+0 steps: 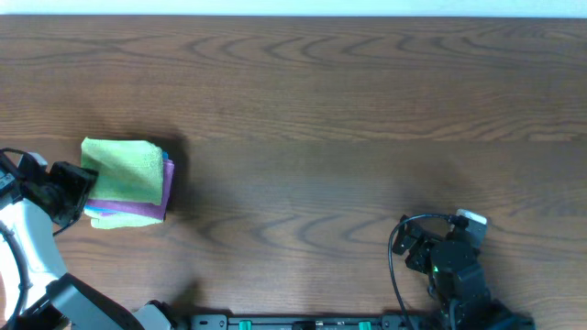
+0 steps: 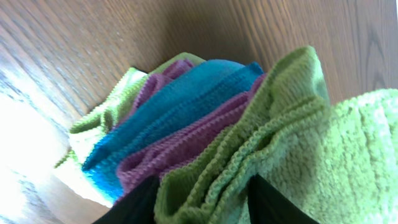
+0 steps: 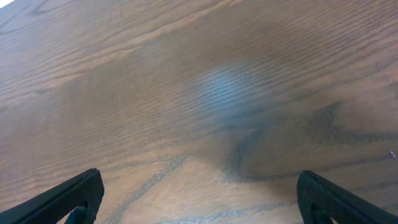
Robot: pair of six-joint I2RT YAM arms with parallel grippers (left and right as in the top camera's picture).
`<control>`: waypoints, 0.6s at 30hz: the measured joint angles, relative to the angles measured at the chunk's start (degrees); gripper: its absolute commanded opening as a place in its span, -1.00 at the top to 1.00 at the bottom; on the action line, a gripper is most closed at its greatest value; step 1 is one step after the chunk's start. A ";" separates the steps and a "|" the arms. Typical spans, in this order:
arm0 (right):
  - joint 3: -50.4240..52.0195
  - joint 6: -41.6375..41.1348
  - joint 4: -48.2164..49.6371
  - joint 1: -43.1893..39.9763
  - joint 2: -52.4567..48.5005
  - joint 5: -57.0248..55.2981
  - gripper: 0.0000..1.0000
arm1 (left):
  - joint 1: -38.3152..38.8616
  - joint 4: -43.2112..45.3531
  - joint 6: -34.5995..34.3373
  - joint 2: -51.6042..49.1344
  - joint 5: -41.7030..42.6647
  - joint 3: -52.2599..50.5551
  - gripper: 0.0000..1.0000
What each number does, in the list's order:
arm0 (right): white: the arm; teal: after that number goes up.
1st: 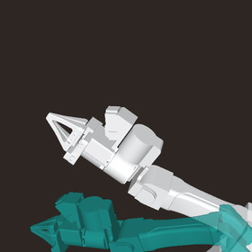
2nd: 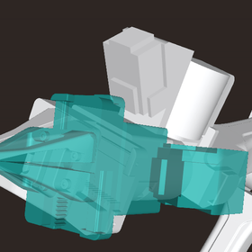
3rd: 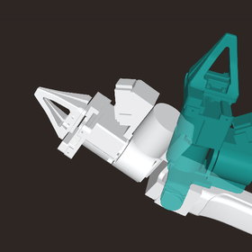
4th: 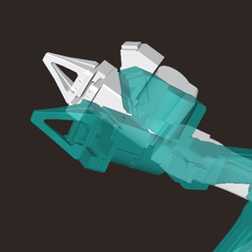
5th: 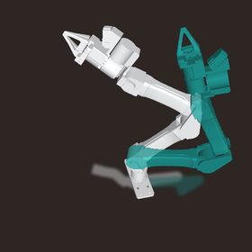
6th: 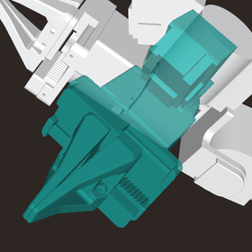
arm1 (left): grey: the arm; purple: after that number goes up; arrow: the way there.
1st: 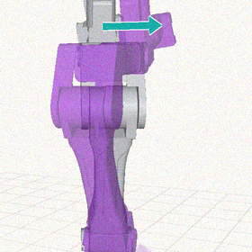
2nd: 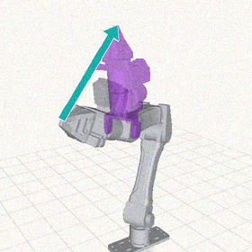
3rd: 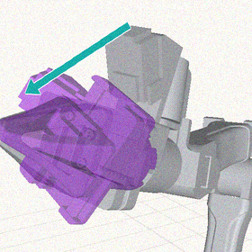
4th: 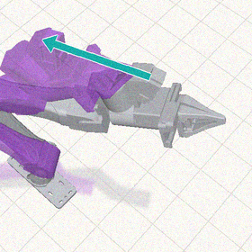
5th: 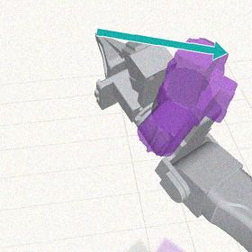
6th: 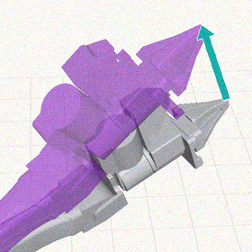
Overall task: Fold the cloth
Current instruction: 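Open the left gripper and release the green cloth onto the stack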
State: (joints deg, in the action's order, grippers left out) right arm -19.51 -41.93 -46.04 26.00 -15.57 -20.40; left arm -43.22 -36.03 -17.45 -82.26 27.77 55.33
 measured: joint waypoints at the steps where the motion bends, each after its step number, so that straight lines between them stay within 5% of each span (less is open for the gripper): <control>1: 0.00 0.00 0.00 0.00 0.00 0.00 -0.98 | -0.37 -0.07 -0.02 0.00 0.00 0.00 -0.10; 18: 0.00 0.00 0.00 0.00 0.00 0.02 -0.99 | -2.93 -1.99 -0.09 1.90 0.52 0.00 -0.58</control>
State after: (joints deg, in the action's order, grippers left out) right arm -19.51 -41.93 -46.04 26.00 -15.57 -20.38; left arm -46.15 -38.02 -17.54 -80.36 28.29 55.33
